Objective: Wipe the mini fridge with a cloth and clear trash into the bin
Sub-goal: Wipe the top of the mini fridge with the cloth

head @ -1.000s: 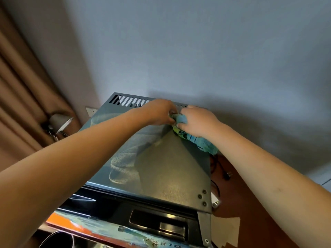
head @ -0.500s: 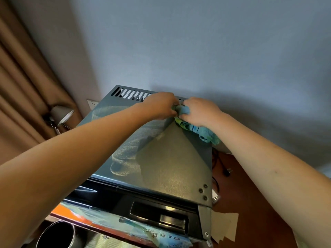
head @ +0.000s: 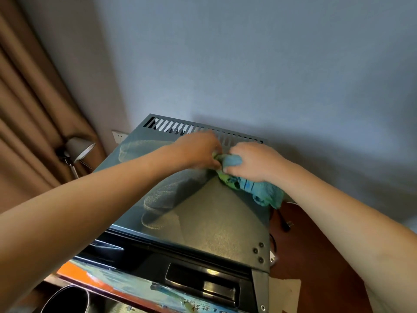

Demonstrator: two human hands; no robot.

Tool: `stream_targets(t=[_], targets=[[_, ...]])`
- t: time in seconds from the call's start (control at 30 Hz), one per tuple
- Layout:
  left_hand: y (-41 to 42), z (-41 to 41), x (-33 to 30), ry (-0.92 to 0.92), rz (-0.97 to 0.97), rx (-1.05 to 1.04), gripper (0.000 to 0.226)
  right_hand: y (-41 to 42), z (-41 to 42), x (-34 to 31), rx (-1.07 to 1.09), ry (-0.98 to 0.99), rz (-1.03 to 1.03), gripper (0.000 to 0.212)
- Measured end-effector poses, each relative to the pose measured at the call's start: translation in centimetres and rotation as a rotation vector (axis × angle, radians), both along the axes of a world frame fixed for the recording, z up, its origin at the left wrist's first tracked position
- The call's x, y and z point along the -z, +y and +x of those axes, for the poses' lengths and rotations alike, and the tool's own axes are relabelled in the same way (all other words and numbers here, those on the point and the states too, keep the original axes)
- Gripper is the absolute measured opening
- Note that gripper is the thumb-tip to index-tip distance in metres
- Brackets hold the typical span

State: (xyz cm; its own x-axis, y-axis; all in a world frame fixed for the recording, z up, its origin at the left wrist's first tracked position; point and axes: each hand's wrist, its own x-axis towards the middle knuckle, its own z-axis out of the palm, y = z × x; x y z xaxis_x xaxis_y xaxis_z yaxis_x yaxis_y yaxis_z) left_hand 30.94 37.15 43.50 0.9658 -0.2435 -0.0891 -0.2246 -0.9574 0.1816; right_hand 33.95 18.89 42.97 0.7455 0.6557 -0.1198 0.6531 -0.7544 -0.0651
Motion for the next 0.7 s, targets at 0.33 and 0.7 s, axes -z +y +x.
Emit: stream_targets(t=[0.33, 0.7], targets=[[1.3, 3.5, 0.8, -0.012, -0.139, -0.131, 0.034, 2.7, 3.0, 0.3, 0.085, -0.110, 0.027, 0.027], [3.2, 2.3, 1.5, -0.077, -0.111, -0.158, 0.029, 4.7, 4.1, -0.7, 0.010, -0.080, -0.108, 0.029]])
